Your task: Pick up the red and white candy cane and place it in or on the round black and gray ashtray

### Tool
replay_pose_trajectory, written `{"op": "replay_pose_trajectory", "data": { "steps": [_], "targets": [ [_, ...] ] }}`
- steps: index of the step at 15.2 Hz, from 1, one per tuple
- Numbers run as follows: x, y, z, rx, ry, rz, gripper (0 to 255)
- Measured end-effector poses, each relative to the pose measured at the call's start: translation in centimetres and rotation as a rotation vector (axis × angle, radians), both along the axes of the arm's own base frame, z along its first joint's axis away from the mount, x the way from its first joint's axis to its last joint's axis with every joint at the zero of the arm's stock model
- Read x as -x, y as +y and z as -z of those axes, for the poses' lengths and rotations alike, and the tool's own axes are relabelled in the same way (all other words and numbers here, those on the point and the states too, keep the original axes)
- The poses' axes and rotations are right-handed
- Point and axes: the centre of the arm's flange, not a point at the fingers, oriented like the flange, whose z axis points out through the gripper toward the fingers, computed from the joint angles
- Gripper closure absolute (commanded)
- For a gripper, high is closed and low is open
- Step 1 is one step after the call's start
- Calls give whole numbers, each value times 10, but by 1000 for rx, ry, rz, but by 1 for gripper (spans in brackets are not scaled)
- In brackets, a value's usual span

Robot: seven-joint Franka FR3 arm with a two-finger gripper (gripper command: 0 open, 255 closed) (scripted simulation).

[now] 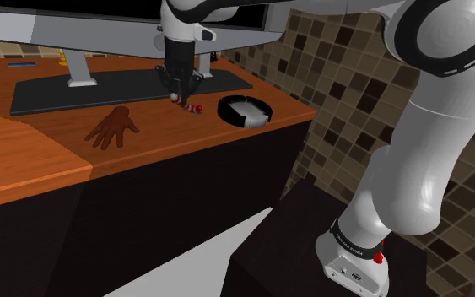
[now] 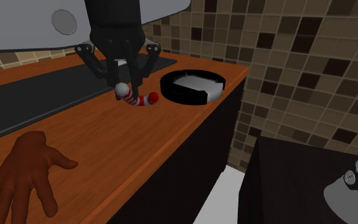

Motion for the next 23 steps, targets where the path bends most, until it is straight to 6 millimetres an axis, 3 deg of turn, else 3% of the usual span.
{"op": "replay_pose_trajectory", "data": {
  "steps": [5,12,22,23],
  "targets": [
    [1,-5,-20,0,0,0,255],
    [20,-88,-29,1,0,1,255],
    [44,-222,-37,0,0,2,255],
    [44,-226,-35,0,0,2,255]
  ]
}}
